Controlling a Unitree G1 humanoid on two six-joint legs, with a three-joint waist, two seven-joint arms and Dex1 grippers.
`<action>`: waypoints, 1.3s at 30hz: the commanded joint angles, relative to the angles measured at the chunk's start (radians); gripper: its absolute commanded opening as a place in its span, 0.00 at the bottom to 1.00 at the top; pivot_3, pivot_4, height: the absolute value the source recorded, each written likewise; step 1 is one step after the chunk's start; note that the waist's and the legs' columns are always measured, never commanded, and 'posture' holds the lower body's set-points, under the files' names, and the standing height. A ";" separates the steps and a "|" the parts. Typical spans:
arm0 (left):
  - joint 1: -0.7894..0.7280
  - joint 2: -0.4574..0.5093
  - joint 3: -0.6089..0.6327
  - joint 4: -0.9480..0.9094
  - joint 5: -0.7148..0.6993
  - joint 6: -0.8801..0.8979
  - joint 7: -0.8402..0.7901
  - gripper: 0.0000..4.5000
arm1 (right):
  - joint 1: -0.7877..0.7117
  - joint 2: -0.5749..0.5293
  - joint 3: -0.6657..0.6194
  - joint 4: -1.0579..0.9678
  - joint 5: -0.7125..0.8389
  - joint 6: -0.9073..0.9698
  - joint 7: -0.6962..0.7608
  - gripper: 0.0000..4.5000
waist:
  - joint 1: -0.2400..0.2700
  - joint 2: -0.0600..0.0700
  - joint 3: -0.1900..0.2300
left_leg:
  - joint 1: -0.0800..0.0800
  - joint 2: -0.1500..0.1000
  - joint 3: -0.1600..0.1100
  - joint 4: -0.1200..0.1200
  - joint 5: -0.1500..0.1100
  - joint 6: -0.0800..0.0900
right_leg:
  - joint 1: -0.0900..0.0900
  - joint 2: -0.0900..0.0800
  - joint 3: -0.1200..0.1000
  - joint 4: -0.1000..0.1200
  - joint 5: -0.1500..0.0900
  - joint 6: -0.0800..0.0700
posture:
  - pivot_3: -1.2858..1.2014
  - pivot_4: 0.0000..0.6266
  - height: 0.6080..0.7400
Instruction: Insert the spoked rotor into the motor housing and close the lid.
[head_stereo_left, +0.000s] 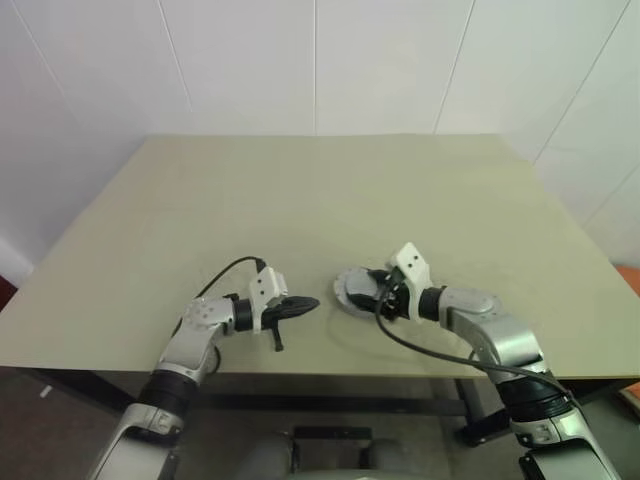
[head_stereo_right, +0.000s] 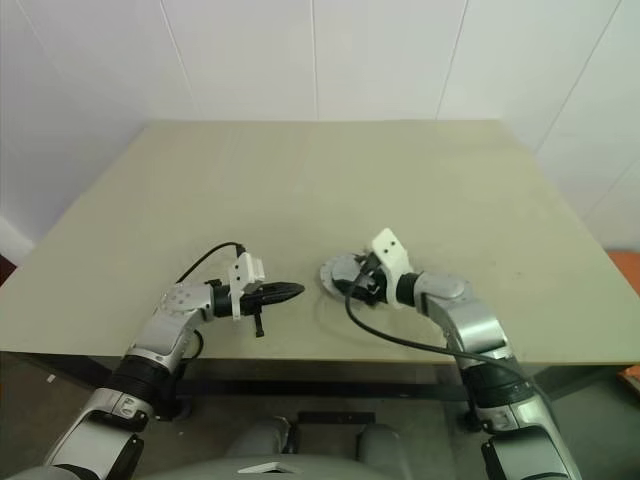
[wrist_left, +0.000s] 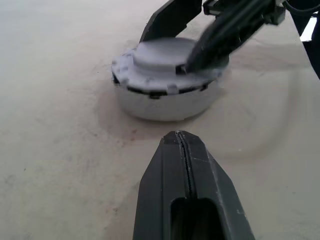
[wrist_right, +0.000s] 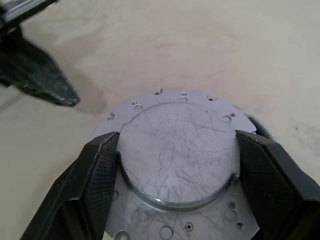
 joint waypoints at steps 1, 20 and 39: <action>-0.023 -0.003 0.014 -0.008 -0.007 -0.015 0.002 0.00 | -0.053 0.025 -0.080 -0.018 0.041 -0.002 -0.035 0.72 | 0.000 0.000 0.000 | -0.001 0.000 0.000 0.000 0.000 0.001 | -0.001 0.000 0.000 0.000 0.000 0.000 | 0.52 0.00 1.00; -0.031 -0.006 0.015 -0.004 -0.004 -0.018 0.005 0.00 | -0.054 -0.077 0.037 0.009 -0.077 -0.038 0.046 0.72 | 0.000 0.001 0.000 | -0.010 -0.001 0.001 0.000 0.002 0.003 | -0.006 0.001 -0.001 0.000 0.001 0.002 | 0.52 0.00 1.00; -0.027 -0.006 0.012 -0.017 -0.007 -0.008 0.003 0.00 | -0.048 -0.127 0.067 0.036 -0.112 -0.017 0.095 0.72 | 0.003 0.000 -0.001 | -0.009 -0.002 0.001 0.001 0.002 0.003 | -0.003 0.001 -0.002 0.000 0.001 0.002 | 0.52 0.00 1.00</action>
